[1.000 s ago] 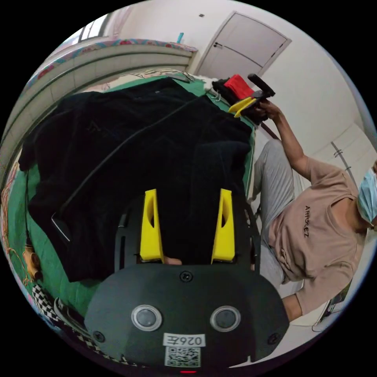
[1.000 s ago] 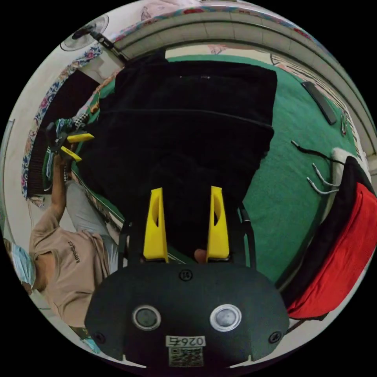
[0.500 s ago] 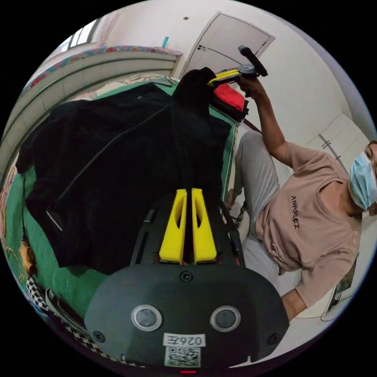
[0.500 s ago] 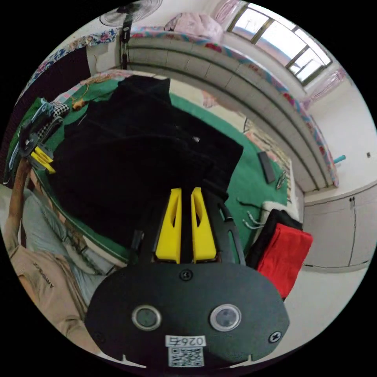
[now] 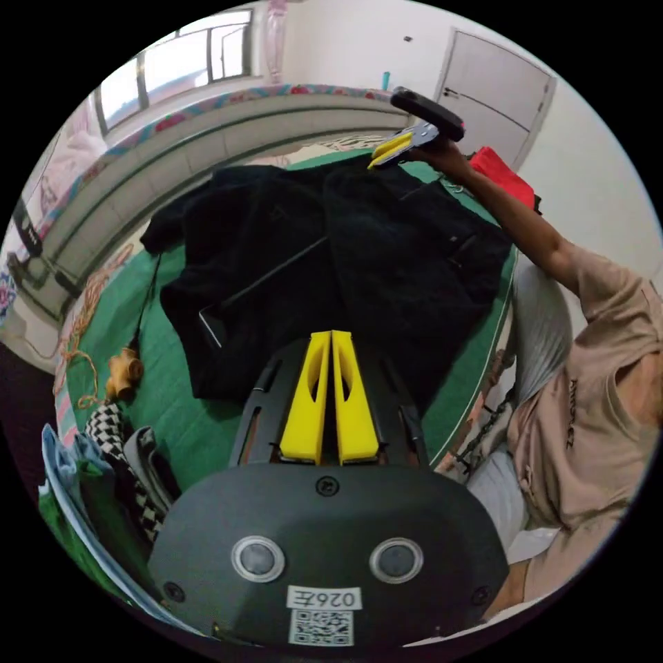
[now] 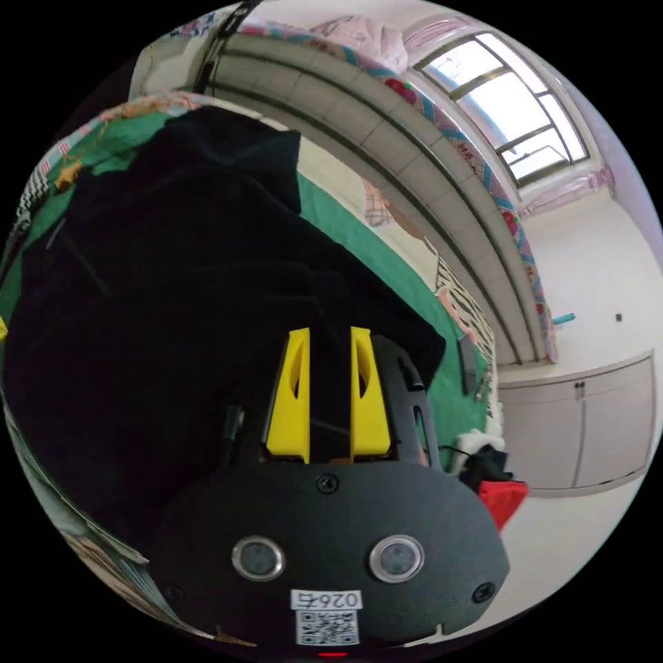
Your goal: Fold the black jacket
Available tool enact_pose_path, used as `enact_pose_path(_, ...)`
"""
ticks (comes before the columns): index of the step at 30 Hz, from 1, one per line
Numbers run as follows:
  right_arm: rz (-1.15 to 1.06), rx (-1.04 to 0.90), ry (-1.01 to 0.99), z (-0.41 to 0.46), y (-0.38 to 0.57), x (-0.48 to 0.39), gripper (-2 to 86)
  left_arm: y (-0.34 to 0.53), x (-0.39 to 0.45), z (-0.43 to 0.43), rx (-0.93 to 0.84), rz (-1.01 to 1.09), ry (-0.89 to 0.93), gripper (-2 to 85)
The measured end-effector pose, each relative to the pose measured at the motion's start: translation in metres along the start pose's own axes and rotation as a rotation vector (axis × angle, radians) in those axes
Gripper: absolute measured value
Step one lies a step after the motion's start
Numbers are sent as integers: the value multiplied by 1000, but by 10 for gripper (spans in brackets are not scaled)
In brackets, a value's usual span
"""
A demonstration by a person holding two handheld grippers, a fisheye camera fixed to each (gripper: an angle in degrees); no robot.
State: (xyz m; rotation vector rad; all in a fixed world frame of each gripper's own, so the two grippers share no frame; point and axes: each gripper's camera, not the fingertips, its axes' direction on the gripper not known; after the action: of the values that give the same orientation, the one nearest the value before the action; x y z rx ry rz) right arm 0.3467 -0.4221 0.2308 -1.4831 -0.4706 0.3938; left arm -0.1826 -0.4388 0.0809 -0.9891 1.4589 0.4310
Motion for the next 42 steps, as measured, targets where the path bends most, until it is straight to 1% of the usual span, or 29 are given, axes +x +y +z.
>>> enact_pose_path(2, 91, 98, -85, 25, 10, -1, 4, -9, 5, 22, -36, 45, 39, -8)
enact_pose_path(3, 103, 87, -100, 38, 10, -1, 1, -16, 1, 55, -155, 31, 77, -8)
enact_pose_path(4, 39, -70, -134, 74, 4, -6, -7, -22, -5, 86, -282, 32, 130, -9)
enact_pose_path(5, -22, -140, -175, 91, 1, -6, -10, -23, -9, 82, -241, 37, 160, -9)
enact_pose_path(6, 12, -102, -183, 87, 2, 1, -11, -30, -22, 68, -241, 55, 217, -8)
enact_pose_path(8, 101, 34, -286, 65, 4, 29, -12, -38, -44, 31, -102, 61, 269, -7)
enact_pose_path(9, 128, 73, -318, 60, 4, 37, -12, -41, -64, 2, 39, 32, 268, -6)
enact_pose_path(10, 181, 147, -393, 52, 2, 53, -11, -48, -92, -20, 158, -52, 242, -6)
enact_pose_path(11, 225, 211, -477, 49, -4, 68, -8, -52, -106, -29, 211, -98, 224, -4)
enact_pose_path(12, 246, 236, -521, 49, -8, 75, -5, -65, -133, -40, 301, -173, 177, -2)
enact_pose_path(13, 278, 270, -608, 54, -19, 87, 0, -83, -158, -42, 359, -231, 141, 6)
enact_pose_path(14, 288, 287, -686, 63, -33, 95, 16, -94, -169, -41, 373, -256, 135, 10)
enact_pose_path(16, 310, 265, -749, 81, -55, 103, 37, -149, -208, -20, 356, -313, 134, 69)
enact_pose_path(21, 377, 234, -781, 132, -100, 110, 77, -260, -255, 51, 288, -402, 126, 110)
enact_pose_path(24, 426, 212, -894, 172, -119, 111, 98, -303, -270, 91, 291, -460, 159, 126)
enact_pose_path(26, 390, 175, -1040, 198, -132, 106, 81, -317, -276, 111, 267, -488, 144, 134)
enact_pose_path(28, 278, 149, -1186, 205, -138, 98, 37, -325, -287, 127, 223, -513, 118, 173)
enact_pose_path(30, 173, 237, -1117, 186, -128, 93, 11, -325, -299, 129, 223, -546, 141, 207)
enact_pose_path(32, -10, 447, -911, 135, -98, 79, -7, -319, -311, 127, 275, -580, 214, 254)
enact_pose_path(33, -69, 497, -854, 120, -88, 72, -9, -314, -318, 124, 313, -610, 269, 261)
enact_pose_path(35, -300, 592, -634, 72, -52, 31, -11, -310, -321, 122, 342, -630, 348, 257)
enact_pose_path(36, -352, 597, -587, 63, -43, 18, -11, -310, -319, 124, 318, -618, 400, 230)
enact_pose_path(38, -523, 590, -405, 40, -11, -28, -11, -315, -308, 131, 212, -554, 447, 130)
enact_pose_path(39, -557, 593, -368, 36, -2, -37, -11, -319, -296, 136, 104, -511, 446, 20)
enact_pose_path(40, -615, 594, -300, 31, 14, -48, -10, -320, -281, 135, 63, -442, 416, 14)
enact_pose_path(41, -630, 608, -231, 27, 30, -50, -9, -319, -273, 129, 93, -387, 415, 11)
enact_pose_path(42, -616, 626, -212, 24, 38, -46, -8, -314, -256, 114, 184, -296, 408, 7)
